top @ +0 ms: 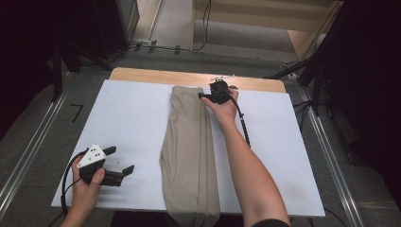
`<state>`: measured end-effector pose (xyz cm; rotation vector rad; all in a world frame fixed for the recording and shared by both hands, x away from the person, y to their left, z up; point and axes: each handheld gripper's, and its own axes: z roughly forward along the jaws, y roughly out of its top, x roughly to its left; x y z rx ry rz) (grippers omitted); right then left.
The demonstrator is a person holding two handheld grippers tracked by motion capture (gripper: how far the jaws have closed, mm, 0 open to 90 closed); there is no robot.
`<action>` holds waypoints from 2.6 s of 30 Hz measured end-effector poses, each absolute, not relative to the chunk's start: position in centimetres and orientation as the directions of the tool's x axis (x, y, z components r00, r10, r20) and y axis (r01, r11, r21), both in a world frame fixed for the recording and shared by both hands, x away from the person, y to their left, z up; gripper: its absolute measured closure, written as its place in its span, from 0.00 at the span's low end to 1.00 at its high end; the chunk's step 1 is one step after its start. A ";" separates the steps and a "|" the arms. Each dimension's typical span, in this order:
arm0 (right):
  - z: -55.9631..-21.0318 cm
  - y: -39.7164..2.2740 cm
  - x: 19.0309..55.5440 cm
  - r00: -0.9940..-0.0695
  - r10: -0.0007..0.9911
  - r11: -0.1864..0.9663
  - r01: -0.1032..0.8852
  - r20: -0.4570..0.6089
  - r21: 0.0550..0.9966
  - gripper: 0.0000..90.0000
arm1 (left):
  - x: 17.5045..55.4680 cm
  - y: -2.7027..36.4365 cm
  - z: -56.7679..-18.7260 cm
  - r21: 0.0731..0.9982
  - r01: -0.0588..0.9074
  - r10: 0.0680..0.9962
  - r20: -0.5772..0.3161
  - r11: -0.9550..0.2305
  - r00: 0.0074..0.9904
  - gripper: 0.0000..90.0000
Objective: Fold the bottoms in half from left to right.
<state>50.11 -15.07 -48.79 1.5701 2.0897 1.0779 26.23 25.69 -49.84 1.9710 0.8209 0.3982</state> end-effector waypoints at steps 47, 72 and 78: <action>-52.2 -12.3 13.1 -0.703 0.707 0.423 0.508 0.077 0.751 0.98 | 17.3 12.6 -51.7 0.743 0.443 0.484 -0.184 -0.501 0.856 1.00; -52.3 -12.3 12.0 -0.591 0.807 0.385 0.537 0.009 0.751 0.63 | 17.7 12.8 -51.7 0.739 0.443 0.464 -0.199 -0.507 0.863 1.00; -52.1 -14.9 11.8 -0.617 0.779 0.352 0.574 0.108 0.740 0.87 | 17.8 12.8 -51.7 0.735 0.447 0.458 -0.208 -0.510 0.864 1.00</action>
